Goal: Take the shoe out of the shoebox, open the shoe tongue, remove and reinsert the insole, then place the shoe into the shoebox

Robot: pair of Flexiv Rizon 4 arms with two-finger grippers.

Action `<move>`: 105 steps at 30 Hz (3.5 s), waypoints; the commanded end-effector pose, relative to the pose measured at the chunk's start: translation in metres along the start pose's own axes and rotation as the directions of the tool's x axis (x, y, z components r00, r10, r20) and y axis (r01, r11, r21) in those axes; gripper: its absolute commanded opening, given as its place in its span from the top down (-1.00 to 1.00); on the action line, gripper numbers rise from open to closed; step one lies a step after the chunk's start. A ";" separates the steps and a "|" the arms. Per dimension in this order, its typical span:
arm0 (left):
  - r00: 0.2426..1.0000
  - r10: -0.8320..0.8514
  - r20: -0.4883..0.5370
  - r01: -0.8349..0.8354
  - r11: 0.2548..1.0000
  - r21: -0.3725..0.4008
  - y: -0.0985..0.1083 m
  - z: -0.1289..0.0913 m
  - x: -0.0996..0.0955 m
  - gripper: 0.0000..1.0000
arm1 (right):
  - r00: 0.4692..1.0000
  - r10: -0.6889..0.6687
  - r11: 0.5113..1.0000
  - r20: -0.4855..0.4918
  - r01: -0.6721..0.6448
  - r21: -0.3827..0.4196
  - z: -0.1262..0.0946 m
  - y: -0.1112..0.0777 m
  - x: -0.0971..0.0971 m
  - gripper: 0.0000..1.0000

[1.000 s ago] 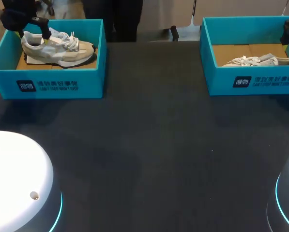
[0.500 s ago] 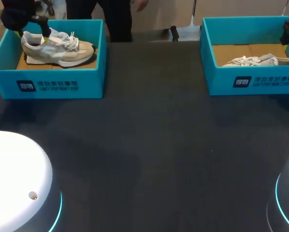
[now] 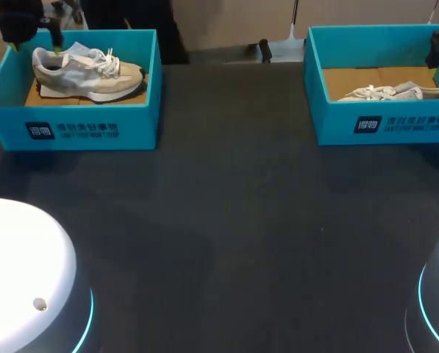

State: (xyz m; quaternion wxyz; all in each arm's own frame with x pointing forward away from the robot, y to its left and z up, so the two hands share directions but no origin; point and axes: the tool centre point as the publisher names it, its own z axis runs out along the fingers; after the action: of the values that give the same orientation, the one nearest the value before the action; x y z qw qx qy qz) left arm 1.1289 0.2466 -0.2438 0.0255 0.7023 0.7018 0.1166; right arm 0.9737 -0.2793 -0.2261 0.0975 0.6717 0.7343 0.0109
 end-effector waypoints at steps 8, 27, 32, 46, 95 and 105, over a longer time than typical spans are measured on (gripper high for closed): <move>0.995 0.094 0.024 -0.094 0.996 -0.004 0.038 0.022 0.020 -1.00 | 1.000 0.000 1.000 0.000 0.000 0.000 0.000 0.000 0.000 -1.00; 0.981 0.187 0.054 -0.187 0.982 -0.006 0.043 0.035 0.020 -1.00 | 1.000 0.000 1.000 0.000 0.000 0.000 0.000 0.000 0.000 -1.00; 0.978 0.200 0.056 -0.200 0.980 -0.005 0.059 0.046 0.018 -1.00 | 1.000 0.000 1.000 0.000 0.000 0.000 0.000 0.000 0.000 -1.00; 0.968 0.238 0.083 -0.244 0.968 0.065 0.074 0.071 0.028 -0.96 | 1.000 0.000 1.000 0.000 0.000 0.000 0.000 0.000 0.000 -1.00; 0.985 0.164 0.057 -0.173 0.955 0.239 0.069 0.146 0.040 0.04 | 1.000 0.000 1.000 0.000 0.000 0.000 0.000 0.000 0.000 -1.00; 0.983 0.182 0.027 -0.183 0.948 0.259 0.068 0.155 0.041 0.36 | 1.000 0.000 1.000 0.000 0.000 0.000 0.000 0.000 0.000 -1.00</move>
State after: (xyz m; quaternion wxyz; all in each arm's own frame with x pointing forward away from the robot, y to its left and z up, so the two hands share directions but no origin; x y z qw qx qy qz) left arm 1.2118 0.3039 -0.3712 -0.0546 0.7624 0.6431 0.0453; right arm 0.9737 -0.2792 -0.2261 0.0975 0.6717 0.7343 0.0109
